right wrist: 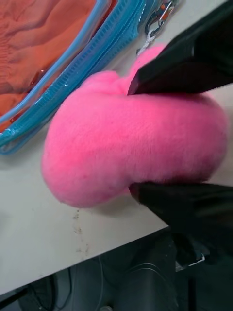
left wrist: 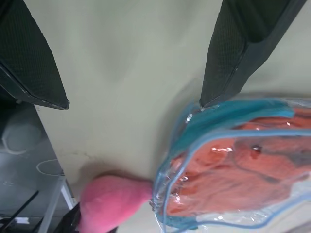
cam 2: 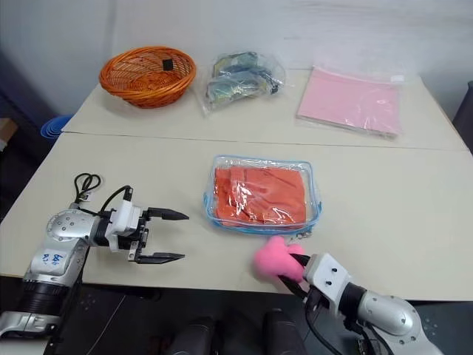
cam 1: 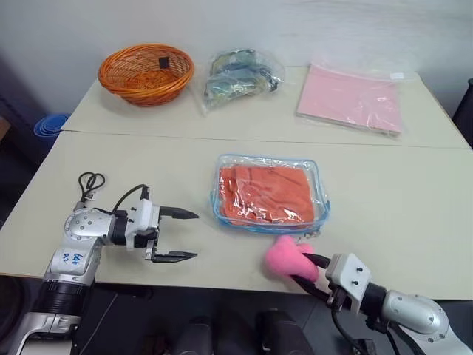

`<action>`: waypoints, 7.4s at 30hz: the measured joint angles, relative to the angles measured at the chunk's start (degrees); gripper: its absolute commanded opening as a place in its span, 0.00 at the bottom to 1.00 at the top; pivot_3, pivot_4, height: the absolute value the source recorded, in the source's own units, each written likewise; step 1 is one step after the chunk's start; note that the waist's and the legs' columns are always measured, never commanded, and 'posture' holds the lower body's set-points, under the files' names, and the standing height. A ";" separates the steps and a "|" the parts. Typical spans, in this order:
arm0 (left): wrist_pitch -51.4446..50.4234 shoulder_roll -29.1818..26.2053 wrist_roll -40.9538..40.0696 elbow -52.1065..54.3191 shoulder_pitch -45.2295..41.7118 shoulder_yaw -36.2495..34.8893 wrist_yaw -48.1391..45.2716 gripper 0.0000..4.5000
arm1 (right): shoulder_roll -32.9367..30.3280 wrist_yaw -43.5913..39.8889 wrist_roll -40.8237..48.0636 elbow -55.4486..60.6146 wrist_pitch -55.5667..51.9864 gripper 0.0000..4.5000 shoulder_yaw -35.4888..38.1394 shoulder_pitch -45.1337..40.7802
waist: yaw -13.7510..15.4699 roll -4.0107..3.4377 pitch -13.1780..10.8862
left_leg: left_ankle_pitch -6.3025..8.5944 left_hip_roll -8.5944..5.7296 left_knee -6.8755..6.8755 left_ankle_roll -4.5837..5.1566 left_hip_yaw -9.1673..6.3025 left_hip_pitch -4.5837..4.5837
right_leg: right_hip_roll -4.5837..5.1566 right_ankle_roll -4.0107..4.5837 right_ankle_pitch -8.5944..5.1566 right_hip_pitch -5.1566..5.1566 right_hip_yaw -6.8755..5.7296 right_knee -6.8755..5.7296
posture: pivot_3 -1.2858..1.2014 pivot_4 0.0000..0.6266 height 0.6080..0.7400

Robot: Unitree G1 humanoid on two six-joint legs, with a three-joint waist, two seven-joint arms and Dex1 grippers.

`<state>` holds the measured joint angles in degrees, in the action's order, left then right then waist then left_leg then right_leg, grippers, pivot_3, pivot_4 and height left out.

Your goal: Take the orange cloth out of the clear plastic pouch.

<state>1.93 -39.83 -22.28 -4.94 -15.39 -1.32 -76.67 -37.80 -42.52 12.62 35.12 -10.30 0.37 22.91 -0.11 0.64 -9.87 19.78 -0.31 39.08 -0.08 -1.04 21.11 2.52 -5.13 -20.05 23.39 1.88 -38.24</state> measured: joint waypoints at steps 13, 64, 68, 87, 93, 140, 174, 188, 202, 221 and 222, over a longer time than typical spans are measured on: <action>-1.22 0.71 0.10 0.73 0.57 0.13 2.47 1.00 | 1.18 -8.48 4.75 -8.54 3.58 0.02 -5.47 -13.87 | -0.09 0.00 -0.01 | 0.00 0.01 -0.02 0.00 -0.01 0.02 | 0.00 0.00 0.00 0.05 -0.02 0.00 | 0.52 0.24 1.00; 18.46 17.37 14.59 -4.39 -12.69 20.97 2.16 1.00 | -7.82 -22.93 -9.12 -53.97 43.89 0.01 -4.94 -43.98 | -0.02 -0.13 -0.08 | -0.17 0.00 0.11 -0.28 0.19 0.04 | -0.04 0.00 0.00 0.06 0.07 -0.03 | 0.52 0.24 1.00; 22.49 20.00 16.42 -9.21 -15.31 23.51 2.53 0.81 | -7.82 -22.99 -8.80 -54.37 43.80 0.00 -4.94 -43.92 | 0.01 -0.13 -0.08 | -0.18 0.00 0.13 -0.27 0.20 0.05 | -0.04 0.00 0.00 0.06 0.07 -0.04 | 0.52 0.24 1.00; 10.93 9.04 7.72 -7.25 -12.32 16.46 -0.37 0.02 | -9.33 -23.92 -5.95 -55.20 42.97 0.00 -4.48 -42.01 | -0.19 -0.13 -0.08 | -0.19 0.04 0.12 -0.29 0.15 0.02 | -0.03 0.00 0.00 0.07 0.06 -0.07 | 0.52 0.24 1.00; 4.56 -0.08 4.90 -8.51 -10.48 8.77 -1.39 0.02 | -9.82 -24.52 -5.29 -55.84 43.95 0.00 -4.37 -41.73 | -0.17 -0.14 -0.08 | -0.17 0.03 0.09 -0.27 0.13 0.04 | 0.01 0.00 0.00 0.06 0.04 0.00 | 0.52 0.24 1.00; 27.36 17.00 23.84 -33.79 -34.12 16.85 6.70 0.95 | -1.13 -12.88 16.06 -1.40 12.85 1.00 16.23 4.16 | 1.23 -0.01 -0.12 | -0.14 -0.01 0.06 -0.22 0.22 0.09 | -0.14 -0.10 0.06 0.05 0.13 0.12 | 0.52 0.24 1.00; -29.29 23.16 8.11 -6.25 -29.72 12.69 16.31 0.00 | 7.34 6.91 -3.25 -7.45 -5.36 1.00 -5.01 -24.36 | 0.85 -0.02 -0.12 | -0.21 -0.04 0.11 -0.36 0.09 0.12 | -0.08 -0.10 0.05 0.16 0.10 -0.10 | 0.52 0.24 1.00; -32.40 23.25 8.04 -4.81 -28.92 12.91 19.18 0.00 | 5.32 8.59 -12.50 -16.82 -12.14 1.00 -10.41 -33.40 | 0.17 -0.02 -0.11 | -0.22 -0.05 0.10 -0.38 0.10 0.14 | -0.08 -0.10 0.06 0.18 0.10 -0.12 | 0.52 0.24 1.00; -34.07 23.60 7.74 -4.30 -28.66 12.86 19.92 0.00 | 15.71 14.06 -10.20 -22.05 -21.08 0.30 -7.90 -38.06 | -0.03 0.01 -0.09 | -0.32 -0.08 0.11 -0.45 0.09 0.09 | -0.03 -0.09 0.06 0.18 0.12 -0.28 | 0.52 0.24 1.00; -33.63 24.32 7.39 -5.57 -29.38 12.73 21.55 0.00 | 10.83 0.11 16.70 -14.04 -28.90 0.01 6.28 -30.18 | 0.04 0.02 -0.10 | -0.30 -0.07 0.03 -0.42 0.05 0.17 | -0.04 -0.10 0.06 0.20 0.08 -0.14 | 0.52 0.24 1.00; -33.52 24.42 7.26 -6.06 -29.43 12.75 21.54 0.00 | 10.46 -0.50 18.70 -13.35 -29.78 0.01 7.21 -29.30 | 0.04 0.02 -0.10 | -0.30 -0.07 0.02 -0.42 0.05 0.17 | -0.04 -0.09 0.06 0.20 0.08 -0.13 | 0.52 0.24 1.00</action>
<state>-31.59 -15.41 -15.02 -11.01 -44.82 11.43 -55.12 -27.34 -43.02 31.32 21.77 -40.07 7.58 -6.39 -0.07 0.66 -9.96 19.48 -0.38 39.10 -0.50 -0.99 21.28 2.48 -5.23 -20.00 23.59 1.96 -38.37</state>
